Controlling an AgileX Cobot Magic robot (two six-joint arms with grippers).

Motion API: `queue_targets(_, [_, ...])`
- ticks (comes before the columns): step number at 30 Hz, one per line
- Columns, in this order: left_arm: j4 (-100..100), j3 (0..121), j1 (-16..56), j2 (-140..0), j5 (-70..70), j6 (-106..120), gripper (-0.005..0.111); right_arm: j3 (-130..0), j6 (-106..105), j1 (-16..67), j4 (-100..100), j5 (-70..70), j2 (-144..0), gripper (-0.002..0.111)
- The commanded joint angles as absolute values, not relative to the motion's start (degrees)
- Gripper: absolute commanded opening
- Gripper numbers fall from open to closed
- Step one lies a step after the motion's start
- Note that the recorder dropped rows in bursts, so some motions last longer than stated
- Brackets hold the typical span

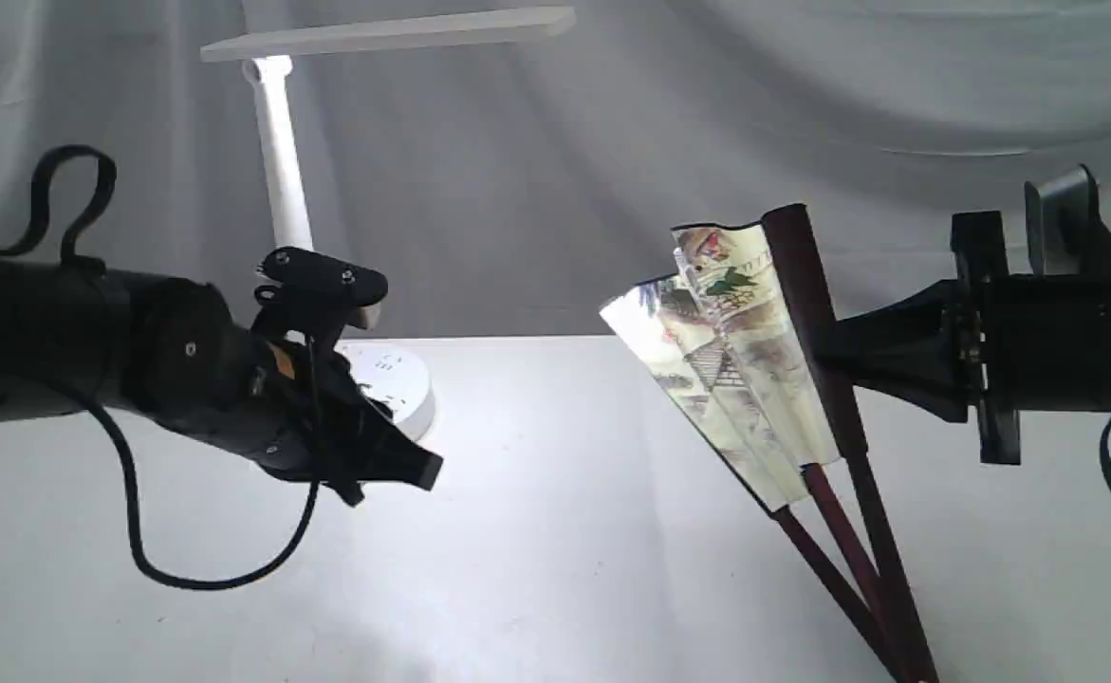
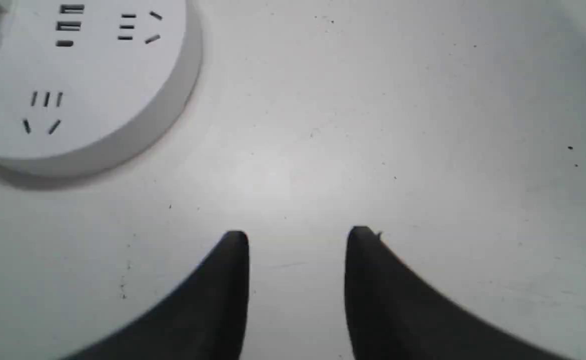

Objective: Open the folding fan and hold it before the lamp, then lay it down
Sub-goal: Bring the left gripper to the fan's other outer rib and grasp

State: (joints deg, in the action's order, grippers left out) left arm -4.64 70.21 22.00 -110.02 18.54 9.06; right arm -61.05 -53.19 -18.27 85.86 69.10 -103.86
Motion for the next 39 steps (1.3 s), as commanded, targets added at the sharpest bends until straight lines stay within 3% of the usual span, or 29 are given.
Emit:
queue_targets(1, [-4.99, 65.84, 22.22, -109.46, 8.74, 13.91, 0.029, -60.65, -53.55, -18.79, 86.44, 69.96, -103.10, 0.000])
queue_targets(12, [-4.42, 54.32, 22.22, -108.88, -23.82, 9.89, 0.029, -60.65, -53.55, -18.79, 86.45, 69.96, -103.10, 0.000])
queue_targets(20, [23.63, 50.95, 22.22, -108.84, -39.43, -19.74, 0.029, -60.65, -53.77, -18.79, 86.30, 69.96, -103.10, 0.000])
queue_targets(25, [25.02, 48.56, 22.22, -108.84, -50.54, -25.11, 0.029, -60.65, -53.77, -18.79, 86.30, 69.96, -103.10, 0.000])
queue_targets(39, [33.60, 47.30, 22.22, -110.12, -45.85, -65.38, 0.029, -60.65, -53.99, -18.79, 84.53, 69.96, -103.10, 0.000])
